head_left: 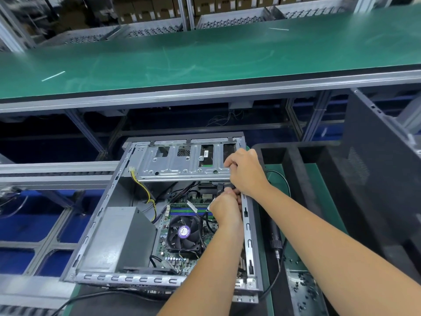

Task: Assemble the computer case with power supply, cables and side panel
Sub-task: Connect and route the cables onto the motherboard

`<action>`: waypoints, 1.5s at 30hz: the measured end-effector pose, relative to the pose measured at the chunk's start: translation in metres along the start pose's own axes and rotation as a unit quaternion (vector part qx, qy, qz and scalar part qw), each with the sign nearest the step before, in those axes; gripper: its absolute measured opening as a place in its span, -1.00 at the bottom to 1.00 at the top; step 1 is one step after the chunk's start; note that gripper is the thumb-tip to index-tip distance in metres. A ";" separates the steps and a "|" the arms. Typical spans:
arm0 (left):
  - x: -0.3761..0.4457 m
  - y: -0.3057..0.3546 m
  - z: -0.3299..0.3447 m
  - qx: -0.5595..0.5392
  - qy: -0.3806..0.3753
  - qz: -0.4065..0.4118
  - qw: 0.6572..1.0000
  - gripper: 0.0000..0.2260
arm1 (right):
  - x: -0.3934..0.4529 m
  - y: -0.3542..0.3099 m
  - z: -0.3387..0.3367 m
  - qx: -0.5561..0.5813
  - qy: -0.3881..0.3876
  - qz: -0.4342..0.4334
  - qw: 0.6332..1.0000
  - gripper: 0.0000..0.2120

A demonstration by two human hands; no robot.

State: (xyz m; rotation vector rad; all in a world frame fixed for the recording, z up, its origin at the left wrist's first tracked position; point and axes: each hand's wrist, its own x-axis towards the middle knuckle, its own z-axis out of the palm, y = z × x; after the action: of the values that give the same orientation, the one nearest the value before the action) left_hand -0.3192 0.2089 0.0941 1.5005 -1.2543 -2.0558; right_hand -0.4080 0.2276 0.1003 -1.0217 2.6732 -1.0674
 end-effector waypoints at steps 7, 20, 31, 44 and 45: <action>0.019 -0.004 -0.015 0.238 -0.009 0.124 0.963 -0.59 | -0.003 -0.008 -0.037 -0.091 -0.231 -0.066 0.966 -0.58; 0.024 0.006 -0.041 0.152 -0.160 -0.007 0.975 -0.79 | -0.018 -0.028 -0.026 -0.245 -0.173 -0.084 0.950 -0.56; 0.040 0.066 -0.074 0.323 -0.143 0.183 0.918 -0.76 | -0.034 -0.033 -0.011 -0.254 -0.062 -0.015 0.965 -0.60; 0.041 0.032 -0.058 0.138 -0.165 0.115 0.970 -0.87 | -0.040 -0.037 -0.007 -0.243 -0.061 0.016 0.968 -0.82; 0.041 0.029 -0.058 0.137 -0.163 0.118 0.970 -0.85 | -0.039 -0.036 -0.007 -0.253 -0.058 0.010 0.966 -0.84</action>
State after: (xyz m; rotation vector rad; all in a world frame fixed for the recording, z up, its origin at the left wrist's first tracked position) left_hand -0.2918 0.1370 0.0875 1.0684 -1.8112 -2.0893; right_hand -0.3600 0.2369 0.1225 -1.0774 2.9100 -0.3007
